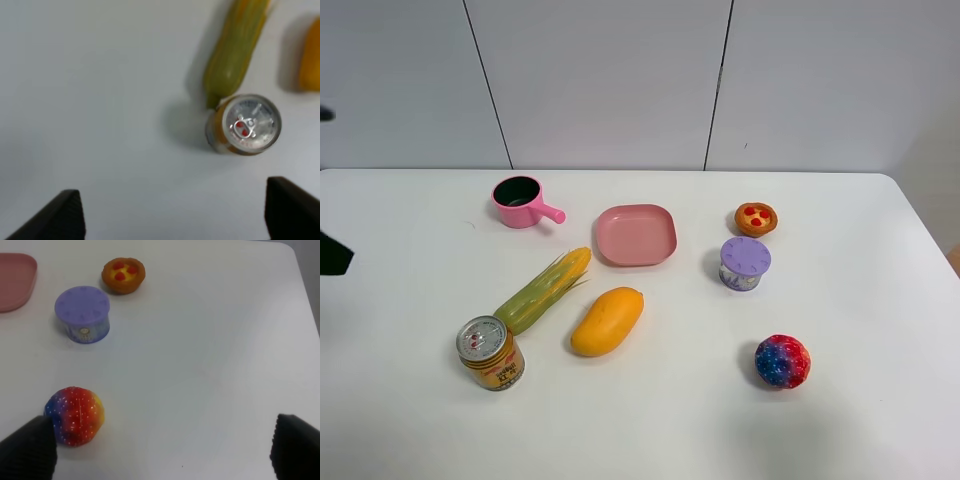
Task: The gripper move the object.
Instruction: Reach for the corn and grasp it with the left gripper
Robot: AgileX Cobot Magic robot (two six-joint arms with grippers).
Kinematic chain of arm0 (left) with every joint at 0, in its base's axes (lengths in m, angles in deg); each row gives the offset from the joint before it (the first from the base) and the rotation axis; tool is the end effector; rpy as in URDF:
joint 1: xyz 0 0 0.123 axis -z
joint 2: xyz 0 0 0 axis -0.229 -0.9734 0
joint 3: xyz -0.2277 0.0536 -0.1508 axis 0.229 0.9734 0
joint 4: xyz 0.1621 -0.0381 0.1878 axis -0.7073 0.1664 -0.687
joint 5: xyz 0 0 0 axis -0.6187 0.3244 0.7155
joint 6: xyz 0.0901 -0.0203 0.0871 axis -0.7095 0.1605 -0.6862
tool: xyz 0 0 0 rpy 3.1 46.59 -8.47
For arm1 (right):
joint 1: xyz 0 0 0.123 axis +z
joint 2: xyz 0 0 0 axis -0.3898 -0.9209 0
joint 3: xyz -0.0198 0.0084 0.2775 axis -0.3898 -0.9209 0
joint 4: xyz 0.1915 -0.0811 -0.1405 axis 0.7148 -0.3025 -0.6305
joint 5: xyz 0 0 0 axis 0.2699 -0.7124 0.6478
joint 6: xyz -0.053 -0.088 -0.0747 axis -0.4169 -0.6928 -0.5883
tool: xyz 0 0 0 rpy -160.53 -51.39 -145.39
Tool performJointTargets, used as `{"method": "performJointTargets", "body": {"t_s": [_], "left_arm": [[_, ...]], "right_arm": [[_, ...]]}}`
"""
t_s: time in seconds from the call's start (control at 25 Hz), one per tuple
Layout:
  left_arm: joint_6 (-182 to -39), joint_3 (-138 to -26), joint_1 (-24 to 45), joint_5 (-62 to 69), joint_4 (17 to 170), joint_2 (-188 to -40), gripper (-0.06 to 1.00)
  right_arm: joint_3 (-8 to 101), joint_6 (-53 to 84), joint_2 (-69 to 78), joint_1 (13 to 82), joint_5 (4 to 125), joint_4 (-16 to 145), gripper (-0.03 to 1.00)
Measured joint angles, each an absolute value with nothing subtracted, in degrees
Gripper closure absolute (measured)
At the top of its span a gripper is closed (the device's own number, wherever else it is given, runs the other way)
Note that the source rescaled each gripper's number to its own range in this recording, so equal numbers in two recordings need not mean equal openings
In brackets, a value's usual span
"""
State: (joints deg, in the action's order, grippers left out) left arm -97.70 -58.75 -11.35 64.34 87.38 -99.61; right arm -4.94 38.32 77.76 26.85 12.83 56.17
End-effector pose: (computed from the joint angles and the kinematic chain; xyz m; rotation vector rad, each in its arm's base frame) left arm 0.1977 -0.0213 0.3006 0.4899 2.5955 -0.0615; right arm 0.0330 0.0015 0.2602 -0.0695 2.0415 0.0344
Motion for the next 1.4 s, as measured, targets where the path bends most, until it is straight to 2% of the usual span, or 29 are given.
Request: {"method": "performJointTargets", "body": {"t_s": [0.2, 0.24, 0.36, 0.48, 0.92, 1.4], "left_arm": [[-105.46, -66.94, -11.35, 63.97, 90.23, -113.87, 0.17], [-106.32, -68.21, -11.35, 63.85, 91.18, -116.02, 0.15], [-109.6, -70.71, -11.21, 62.96, 94.86, -121.37, 0.01], [-114.1, -71.52, -8.86, 60.86, 95.37, -124.99, -0.04], [-108.7, -71.52, 9.48, 50.15, 84.2, -137.44, -0.05], [-101.2, -71.56, 10.82, 42.86, 83.77, -152.02, -0.06]], "right_arm": [[-4.94, 38.32, 77.76, 26.85, 12.83, 56.17, -0.03], [-4.94, 38.32, 77.76, 26.85, 12.83, 56.17, -0.03], [-4.94, 38.32, 77.76, 26.85, 12.83, 56.17, -0.03], [-4.94, 38.32, 77.76, 26.85, 12.83, 56.17, -0.03], [-4.94, 38.32, 77.76, 26.85, 12.83, 56.17, -0.03], [-4.94, 38.32, 77.76, 26.85, 12.83, 56.17, -0.03]]}}
